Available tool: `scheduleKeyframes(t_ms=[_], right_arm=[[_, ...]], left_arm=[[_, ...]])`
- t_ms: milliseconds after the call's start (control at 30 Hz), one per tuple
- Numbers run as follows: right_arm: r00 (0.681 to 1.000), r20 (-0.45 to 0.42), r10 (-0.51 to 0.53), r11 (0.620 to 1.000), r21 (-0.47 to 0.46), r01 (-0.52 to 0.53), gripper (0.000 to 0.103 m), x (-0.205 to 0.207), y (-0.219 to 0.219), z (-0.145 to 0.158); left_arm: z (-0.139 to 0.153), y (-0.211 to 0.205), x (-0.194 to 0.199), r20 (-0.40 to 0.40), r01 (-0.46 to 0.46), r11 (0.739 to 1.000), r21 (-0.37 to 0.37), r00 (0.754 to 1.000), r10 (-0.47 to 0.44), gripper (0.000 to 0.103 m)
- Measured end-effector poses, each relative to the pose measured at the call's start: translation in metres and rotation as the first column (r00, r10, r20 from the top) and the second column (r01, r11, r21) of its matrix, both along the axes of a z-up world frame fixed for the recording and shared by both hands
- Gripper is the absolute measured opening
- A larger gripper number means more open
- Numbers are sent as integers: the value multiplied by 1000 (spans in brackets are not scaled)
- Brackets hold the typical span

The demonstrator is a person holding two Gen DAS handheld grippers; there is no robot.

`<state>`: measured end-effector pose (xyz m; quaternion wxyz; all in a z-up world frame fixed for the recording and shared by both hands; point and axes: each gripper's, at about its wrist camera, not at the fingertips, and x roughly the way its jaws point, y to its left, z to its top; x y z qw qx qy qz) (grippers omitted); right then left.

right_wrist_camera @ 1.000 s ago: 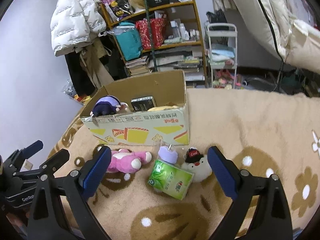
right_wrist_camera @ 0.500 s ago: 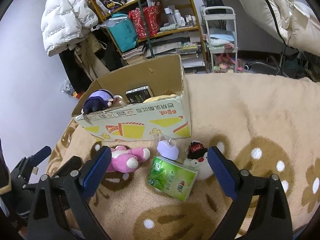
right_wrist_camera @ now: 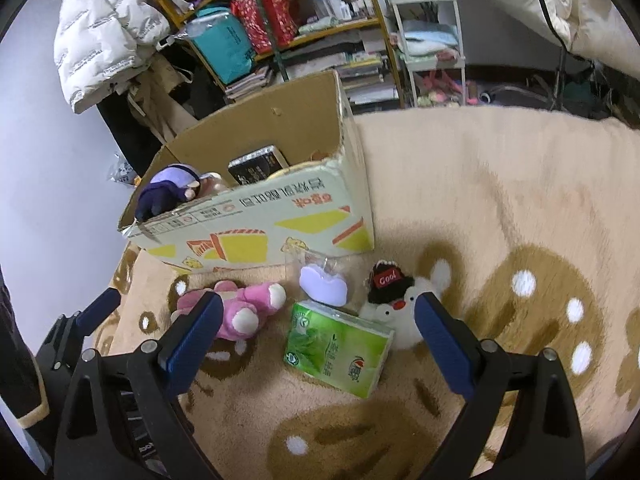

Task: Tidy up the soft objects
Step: 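Lower left tool onto pink plush while right tool lowers onto green tissue pack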

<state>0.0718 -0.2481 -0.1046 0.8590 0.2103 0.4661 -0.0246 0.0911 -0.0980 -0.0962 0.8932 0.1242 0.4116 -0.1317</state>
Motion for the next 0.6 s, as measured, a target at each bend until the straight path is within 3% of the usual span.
scheduleKeyframes(t_ms=[200,267,600], right_arm=[[999,-36,-5,1000,23,5,100,2,-2,-8],[999,-54,2,999,39,0,91,3,-1,-11],[992,-126,0,996,93,12,82,11,-1,-30]], left_arm=[[-14,-6,8,-58,15,1000,-14,998,-16,100],[-16,-7,9,-54,7,1000,-11,999,-8,100],[-30,-8,18,-104,6,1000,-26,995,-9,100]])
